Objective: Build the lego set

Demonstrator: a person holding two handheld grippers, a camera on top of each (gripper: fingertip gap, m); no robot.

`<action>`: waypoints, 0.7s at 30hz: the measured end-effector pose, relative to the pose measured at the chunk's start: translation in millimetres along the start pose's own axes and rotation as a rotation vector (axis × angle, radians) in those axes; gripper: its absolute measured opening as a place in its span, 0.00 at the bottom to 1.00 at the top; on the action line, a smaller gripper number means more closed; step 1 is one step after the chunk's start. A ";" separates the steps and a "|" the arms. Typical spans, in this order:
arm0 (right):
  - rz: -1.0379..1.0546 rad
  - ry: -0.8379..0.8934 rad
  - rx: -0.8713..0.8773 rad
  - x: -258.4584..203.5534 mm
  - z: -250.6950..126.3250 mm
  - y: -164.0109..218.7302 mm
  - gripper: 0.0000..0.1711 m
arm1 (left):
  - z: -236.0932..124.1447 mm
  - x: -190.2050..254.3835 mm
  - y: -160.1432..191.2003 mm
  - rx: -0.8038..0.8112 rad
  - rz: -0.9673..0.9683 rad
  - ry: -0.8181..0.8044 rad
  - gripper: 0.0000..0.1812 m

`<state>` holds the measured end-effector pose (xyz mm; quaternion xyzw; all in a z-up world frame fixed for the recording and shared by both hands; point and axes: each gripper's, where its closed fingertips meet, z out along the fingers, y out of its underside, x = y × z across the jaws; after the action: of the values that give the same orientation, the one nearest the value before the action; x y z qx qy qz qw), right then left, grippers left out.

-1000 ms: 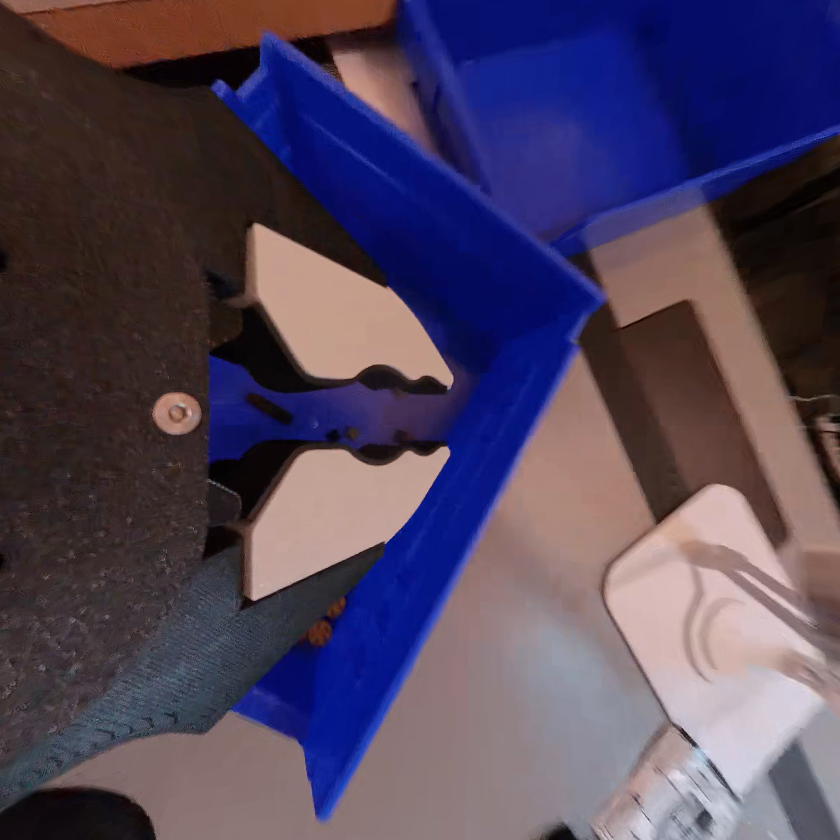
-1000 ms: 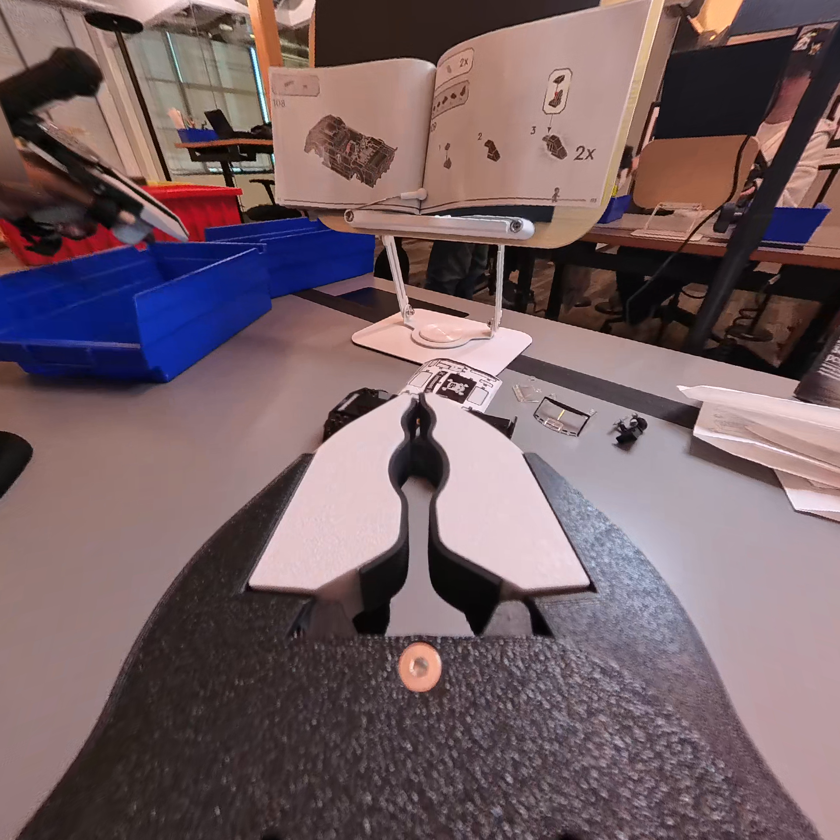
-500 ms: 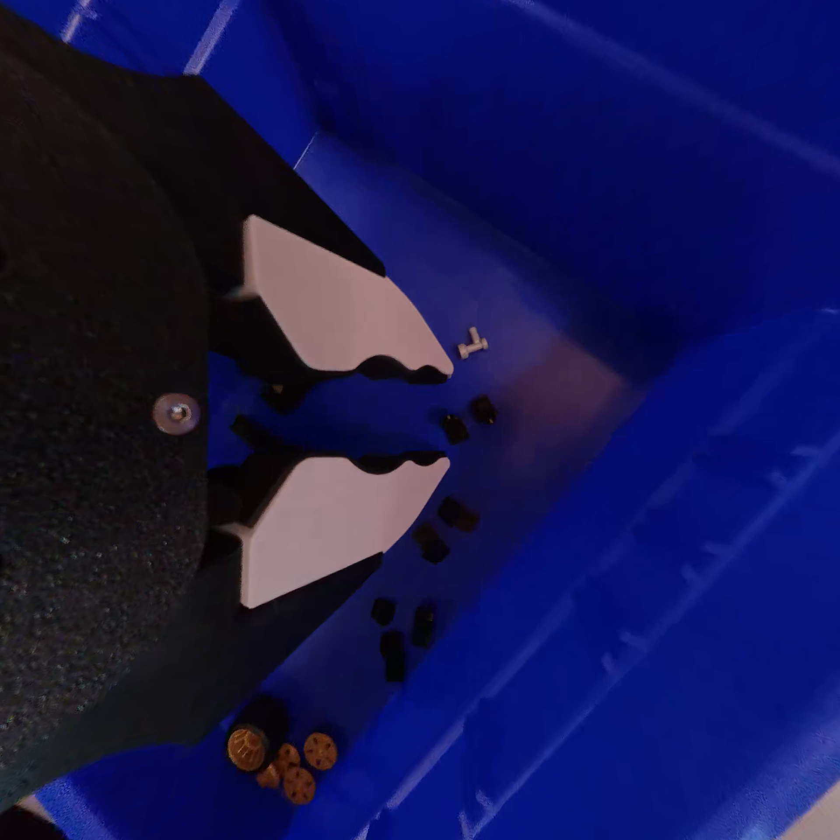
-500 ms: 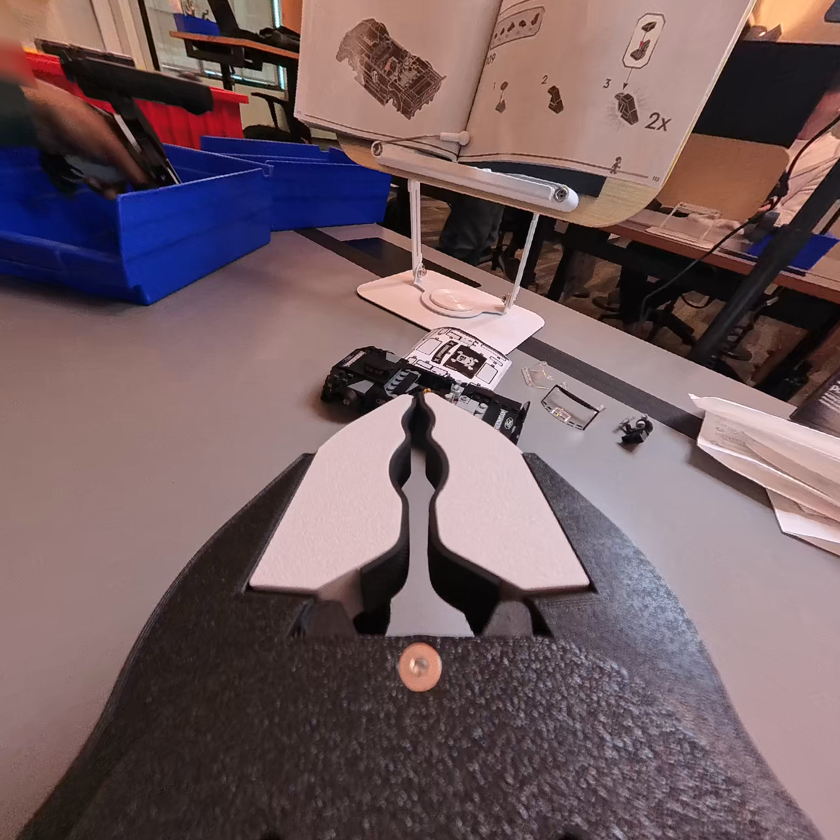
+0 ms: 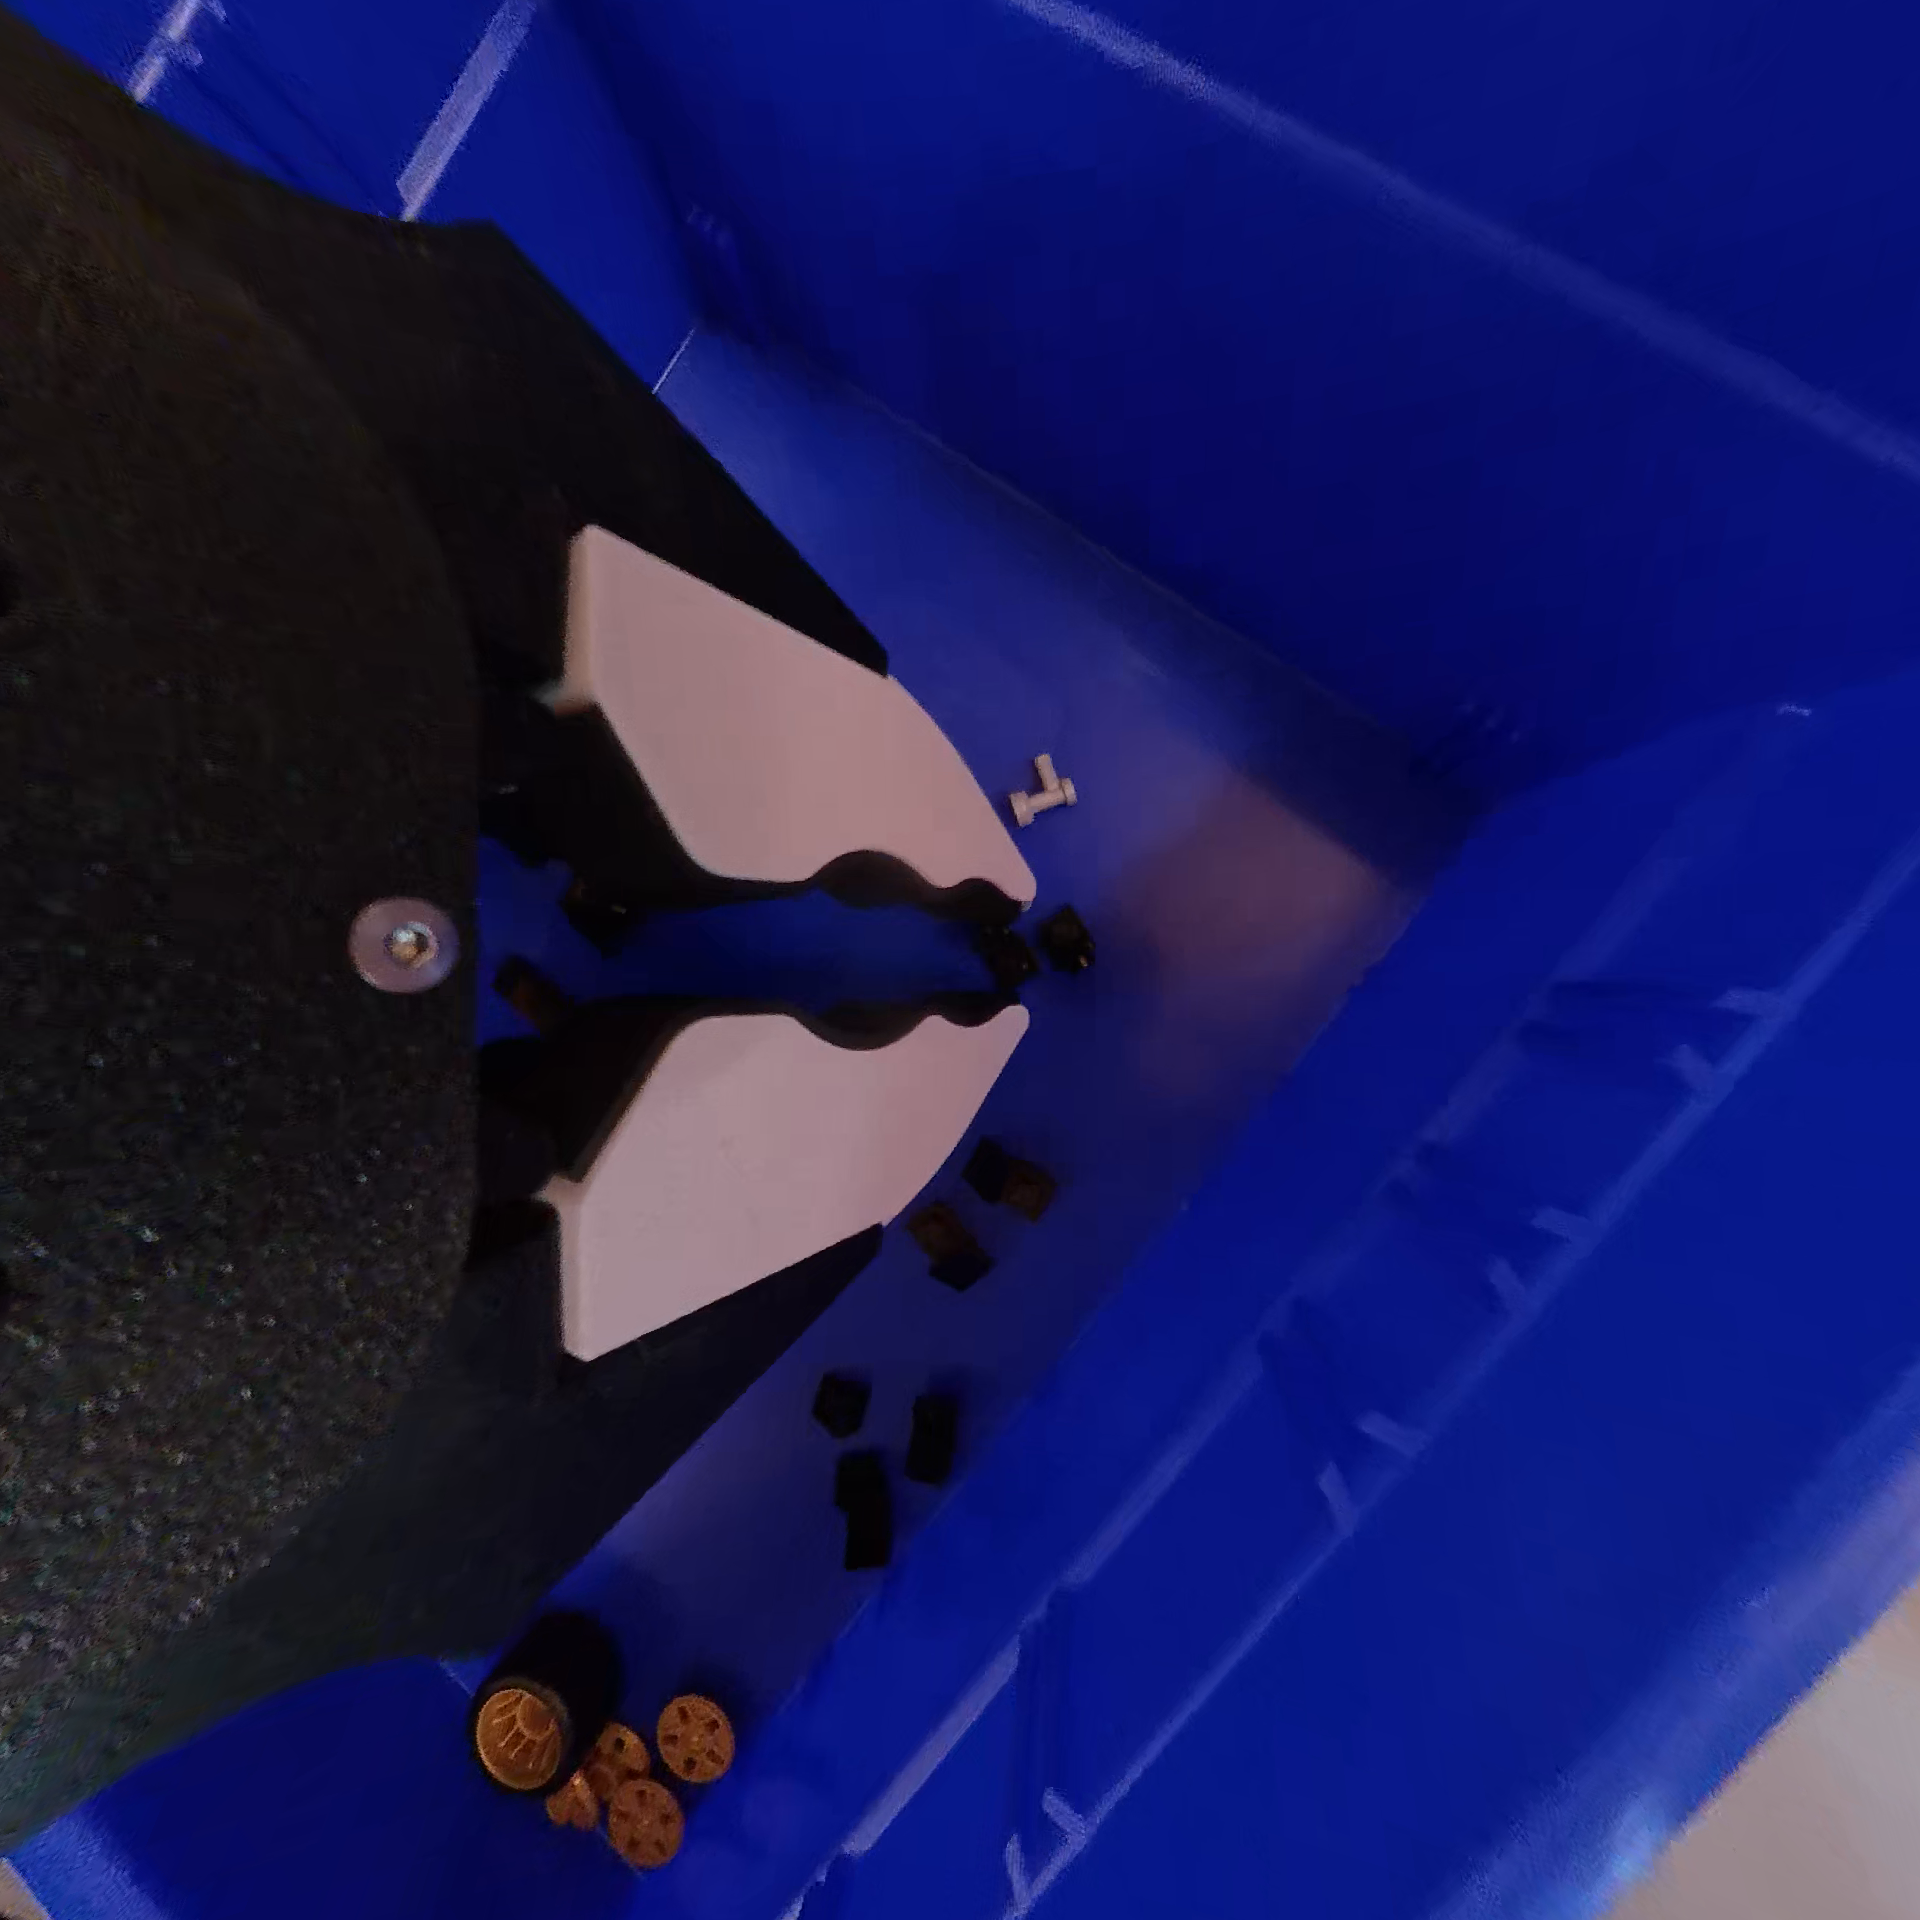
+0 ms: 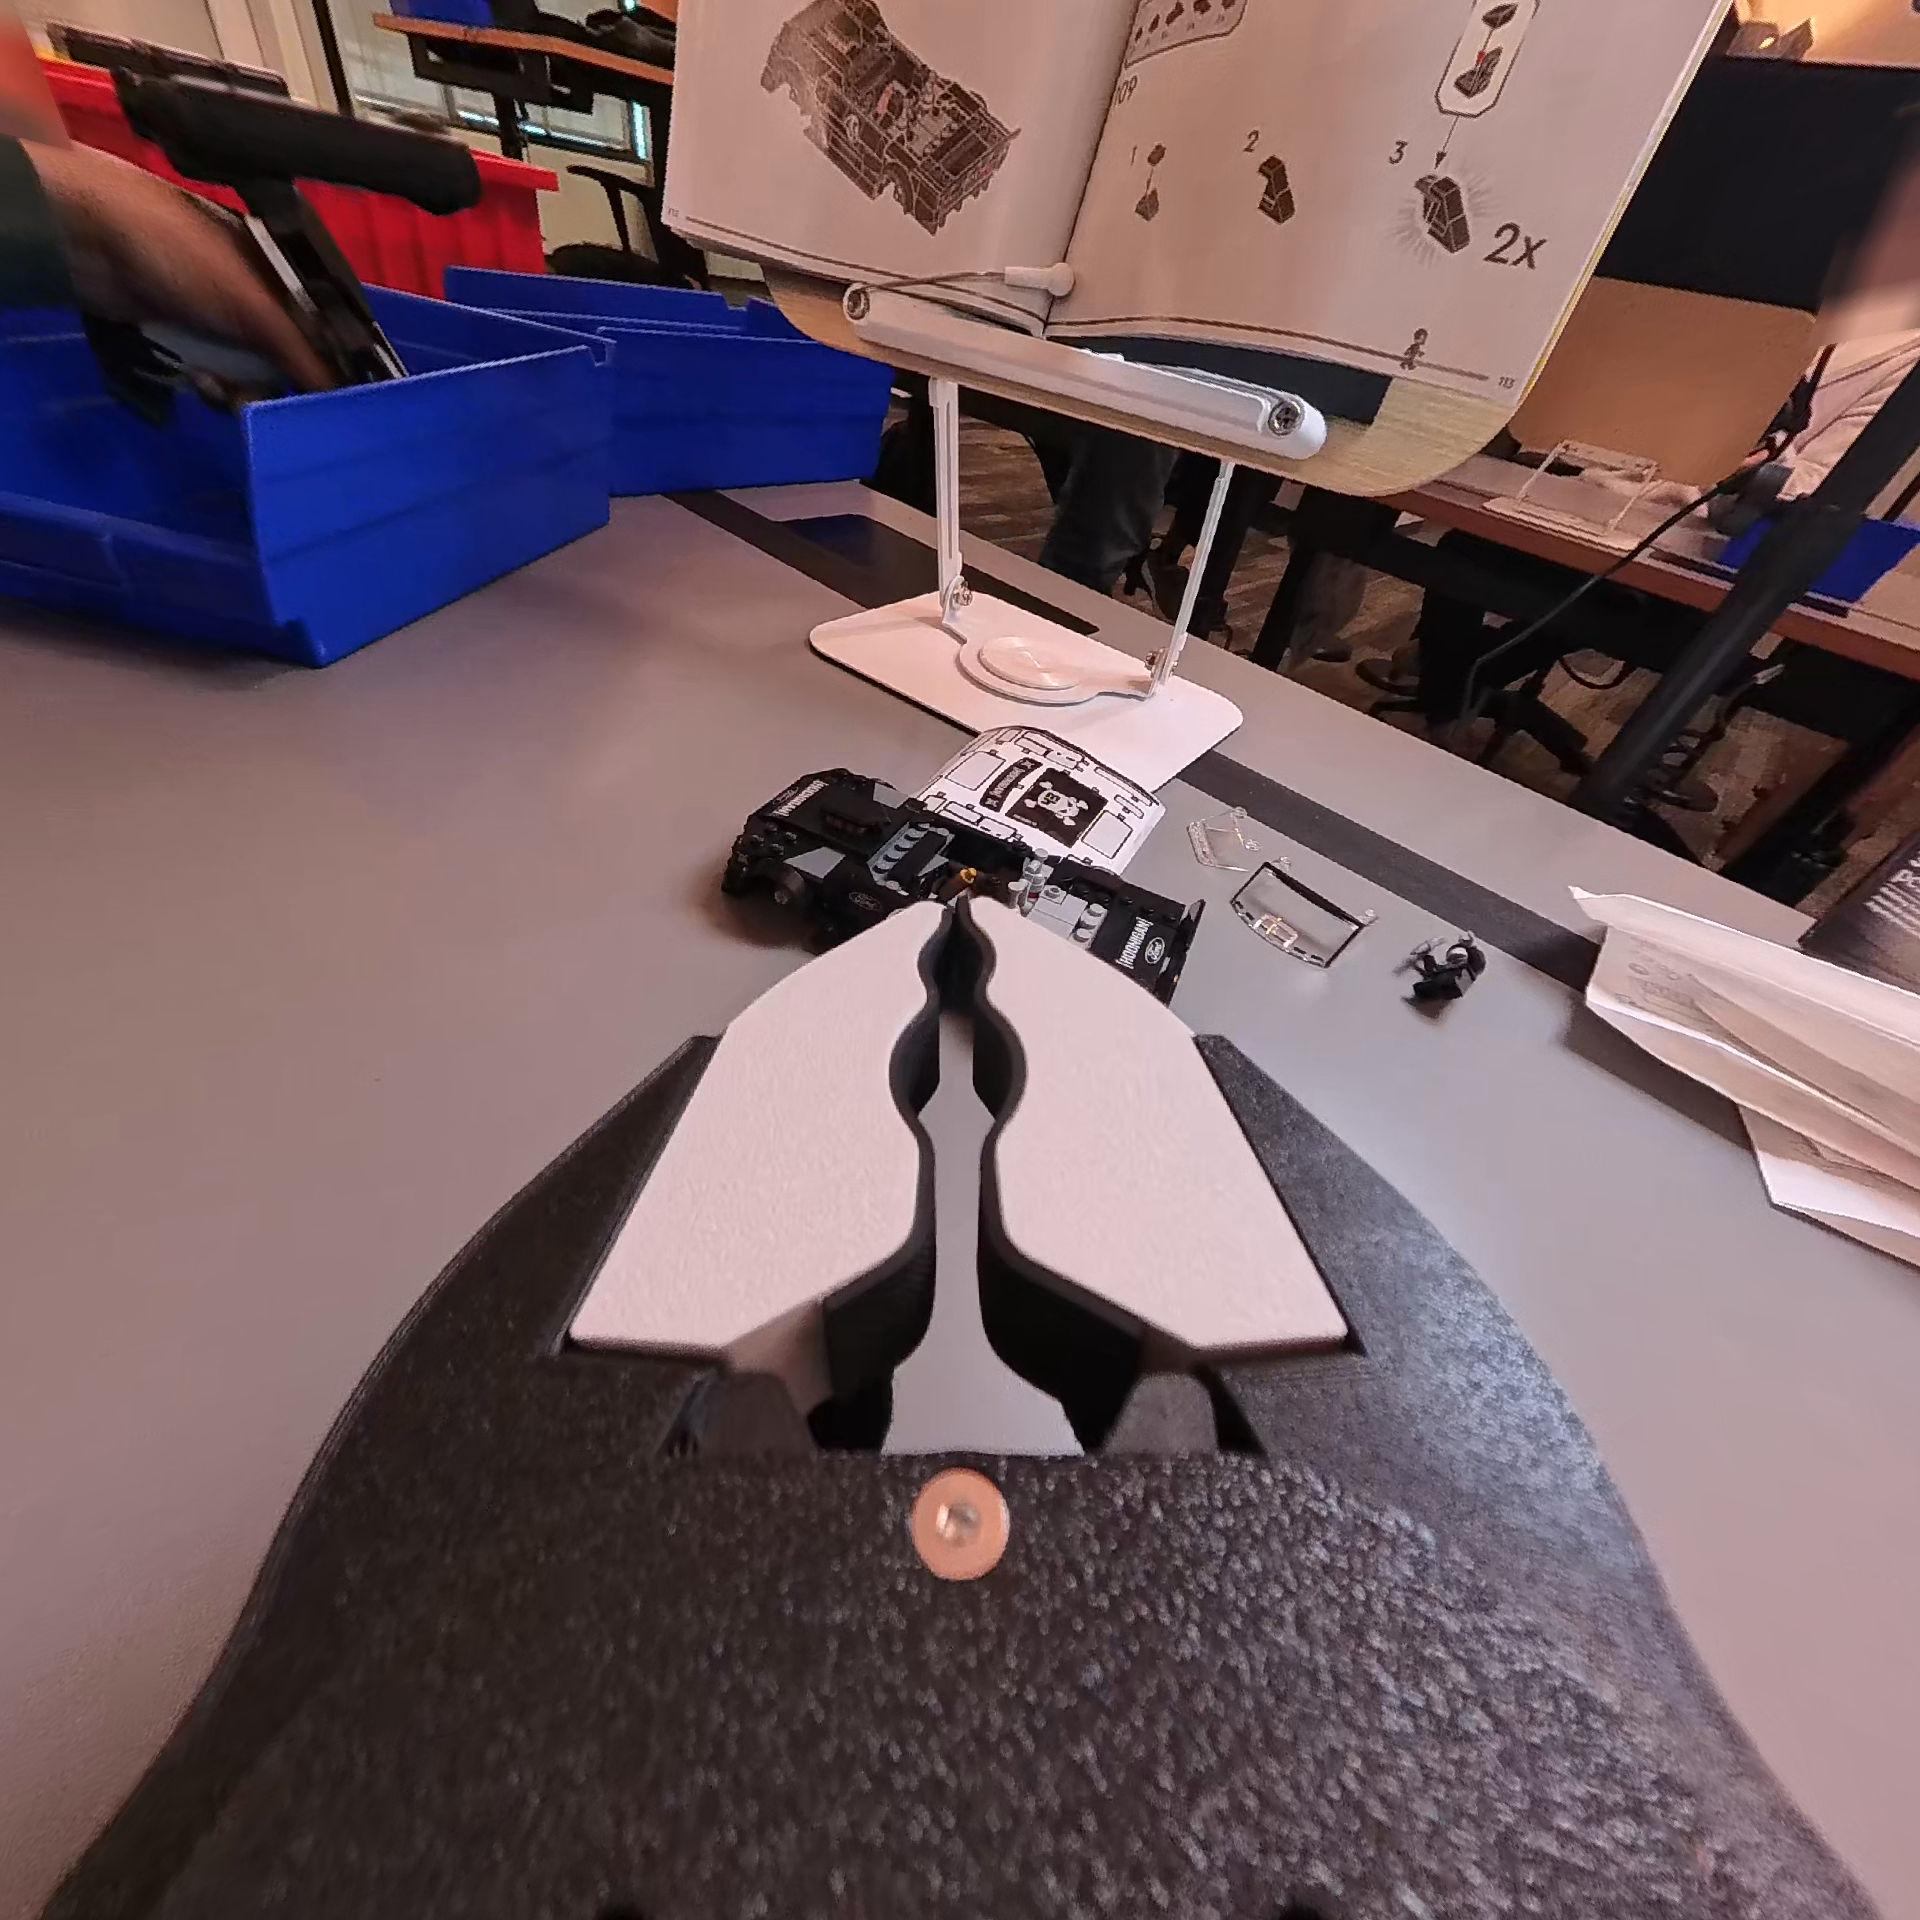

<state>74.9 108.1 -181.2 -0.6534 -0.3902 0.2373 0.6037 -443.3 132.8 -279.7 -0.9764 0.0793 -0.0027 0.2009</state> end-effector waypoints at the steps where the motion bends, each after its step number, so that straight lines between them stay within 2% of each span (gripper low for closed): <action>1: 0.001 -0.001 -0.002 -0.2 0.1 0.2 0.00 | -1.0 0.4 -0.6 0.001 -0.002 0.002 0.08; 7: -0.005 0.001 -0.006 0.2 0.0 0.9 0.00 | -7.5 2.1 -2.1 -0.005 0.014 0.000 0.08; 9: -0.005 0.005 -0.006 1.2 -0.2 1.0 0.00 | -21.4 1.1 -11.2 0.040 0.024 -0.023 0.08; 11: -0.001 0.010 -0.004 2.4 -0.5 0.7 0.00 | -51.0 14.4 -33.6 0.159 0.049 -0.017 0.08; 13: 0.005 0.012 -0.002 3.4 -0.4 0.5 0.00 | -90.9 56.3 -55.3 0.285 0.151 0.049 0.08; 16: 0.008 0.020 -0.013 5.4 0.4 2.4 0.00 | -138.0 163.3 -61.1 0.390 0.418 0.221 0.07; 18: 0.017 0.052 -0.021 11.1 0.1 3.6 0.01 | -142.1 237.8 -45.3 0.370 0.610 0.303 0.07; 21: 0.070 0.163 -0.046 32.0 -3.3 8.0 0.02 | -113.4 326.2 -14.9 0.298 0.836 0.369 0.07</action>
<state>97.9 131.9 -183.2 -0.6974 -0.3221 0.1954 0.6097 -123.2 51.0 -178.4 -0.8046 0.4982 -0.1063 0.3052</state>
